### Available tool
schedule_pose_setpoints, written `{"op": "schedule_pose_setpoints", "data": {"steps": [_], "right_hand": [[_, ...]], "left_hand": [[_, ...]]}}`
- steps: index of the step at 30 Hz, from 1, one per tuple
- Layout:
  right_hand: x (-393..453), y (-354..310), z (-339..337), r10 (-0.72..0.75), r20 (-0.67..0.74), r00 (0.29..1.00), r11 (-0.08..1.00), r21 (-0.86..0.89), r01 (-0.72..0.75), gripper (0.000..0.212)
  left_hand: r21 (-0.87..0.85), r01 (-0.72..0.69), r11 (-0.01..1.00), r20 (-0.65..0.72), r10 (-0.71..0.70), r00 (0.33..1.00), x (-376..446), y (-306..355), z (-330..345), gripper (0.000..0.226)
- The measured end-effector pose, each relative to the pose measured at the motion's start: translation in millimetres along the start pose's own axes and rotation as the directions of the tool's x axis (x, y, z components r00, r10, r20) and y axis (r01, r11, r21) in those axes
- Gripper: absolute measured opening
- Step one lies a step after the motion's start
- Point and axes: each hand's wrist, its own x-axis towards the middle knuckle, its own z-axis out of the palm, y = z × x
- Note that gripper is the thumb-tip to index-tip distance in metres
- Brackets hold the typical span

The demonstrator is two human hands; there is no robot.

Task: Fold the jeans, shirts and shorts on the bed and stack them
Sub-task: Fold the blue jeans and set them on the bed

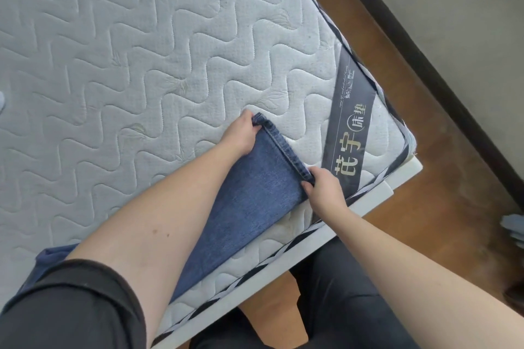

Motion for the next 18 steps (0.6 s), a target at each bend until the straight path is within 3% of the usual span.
{"op": "schedule_pose_setpoints", "data": {"steps": [6, 10, 15, 18], "right_hand": [[9, 12, -11, 0.105, -0.012, 0.994, 0.995, 0.007, -0.104, 0.027], [-1, 5, -2, 0.065, -0.137, 0.988, 0.976, -0.199, -0.092, 0.043], [-25, -14, 1, 0.018, -0.243, 0.970, 0.978, -0.197, -0.067, 0.045], [-37, -35, 19, -0.074, -0.181, 0.981, 0.981, -0.192, 0.039, 0.042]], "left_hand": [[-0.025, -0.044, 0.999, -0.048, 0.043, 0.998, 9, 9, 1, 0.031], [-0.055, -0.068, 0.996, -0.108, 0.061, 0.992, -4, -14, -14, 0.038], [-0.050, -0.074, 0.996, -0.122, 0.067, 0.990, -55, -70, -33, 0.041], [-0.030, -0.056, 0.998, -0.171, 0.051, 0.984, -92, -114, -36, 0.039]]}}
